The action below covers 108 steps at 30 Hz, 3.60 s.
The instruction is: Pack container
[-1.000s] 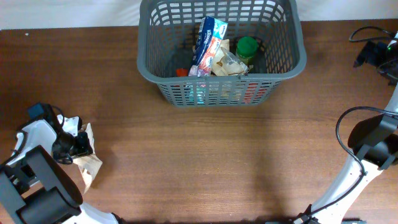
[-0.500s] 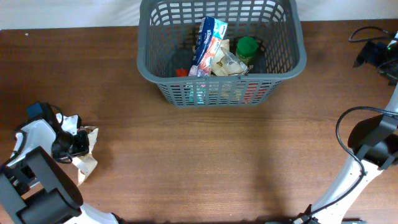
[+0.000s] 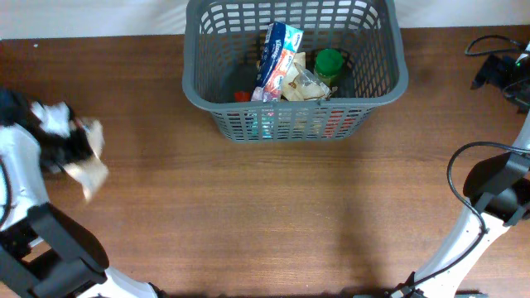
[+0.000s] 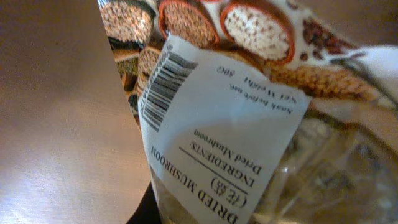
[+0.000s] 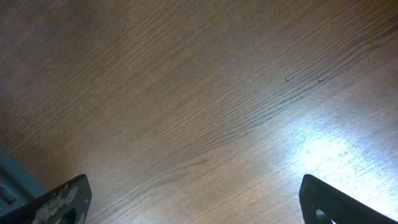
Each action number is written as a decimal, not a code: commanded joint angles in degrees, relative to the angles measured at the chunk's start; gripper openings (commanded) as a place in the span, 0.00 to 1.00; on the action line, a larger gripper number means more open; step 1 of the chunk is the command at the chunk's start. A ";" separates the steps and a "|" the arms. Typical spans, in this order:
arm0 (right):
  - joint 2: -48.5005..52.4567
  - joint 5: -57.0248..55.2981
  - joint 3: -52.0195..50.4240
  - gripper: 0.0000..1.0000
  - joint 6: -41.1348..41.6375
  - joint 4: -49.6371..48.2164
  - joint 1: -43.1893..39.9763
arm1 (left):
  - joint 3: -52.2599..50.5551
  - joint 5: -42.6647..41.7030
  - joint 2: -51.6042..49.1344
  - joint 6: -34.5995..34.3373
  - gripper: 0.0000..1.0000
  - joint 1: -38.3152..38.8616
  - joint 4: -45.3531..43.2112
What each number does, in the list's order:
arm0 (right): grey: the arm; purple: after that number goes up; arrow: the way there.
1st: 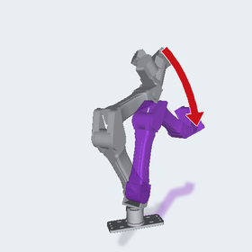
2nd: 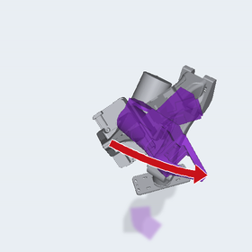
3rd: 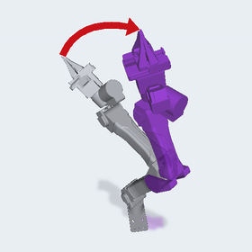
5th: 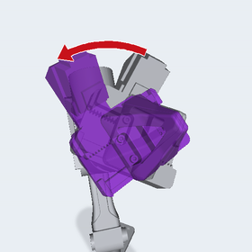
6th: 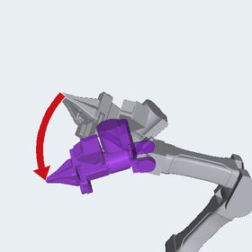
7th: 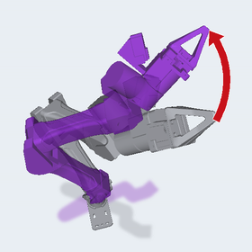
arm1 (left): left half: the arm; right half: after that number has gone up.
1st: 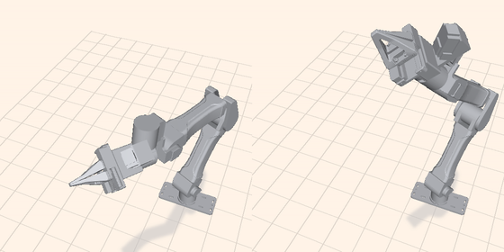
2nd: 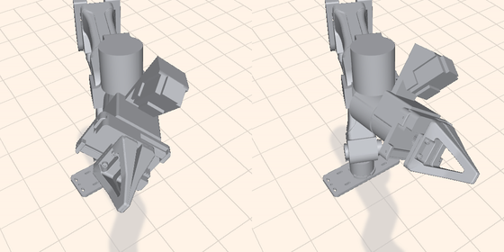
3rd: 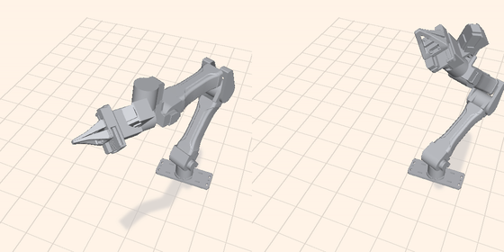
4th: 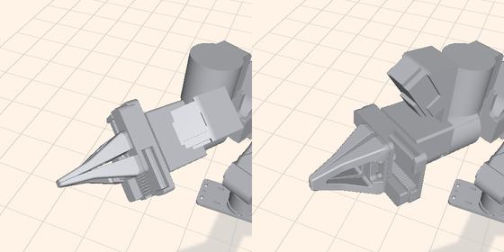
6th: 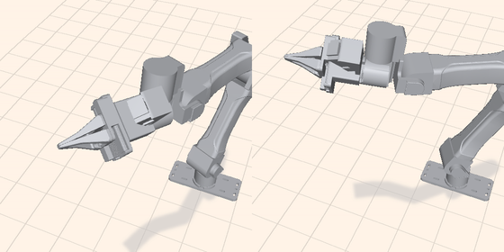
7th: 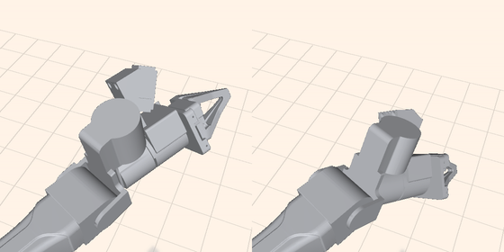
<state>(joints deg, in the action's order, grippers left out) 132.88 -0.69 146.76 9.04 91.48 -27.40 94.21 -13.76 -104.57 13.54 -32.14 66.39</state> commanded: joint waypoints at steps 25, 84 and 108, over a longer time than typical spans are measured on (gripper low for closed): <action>-0.26 -0.90 -0.24 0.99 0.26 -0.02 0.00 | 54.69 -9.92 -10.82 -0.87 0.02 48.70 -22.43; -0.26 -0.90 -0.24 0.99 0.28 -0.02 0.00 | 54.88 -2.93 -5.31 -3.65 0.92 41.00 1.68; -0.26 -0.90 -0.24 0.99 0.26 -0.02 0.00 | 53.79 -5.55 25.97 -3.72 0.99 38.62 30.27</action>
<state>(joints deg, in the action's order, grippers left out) 132.88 -0.69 146.76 9.02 91.46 -27.40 148.99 -17.91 -80.16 9.80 6.61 96.53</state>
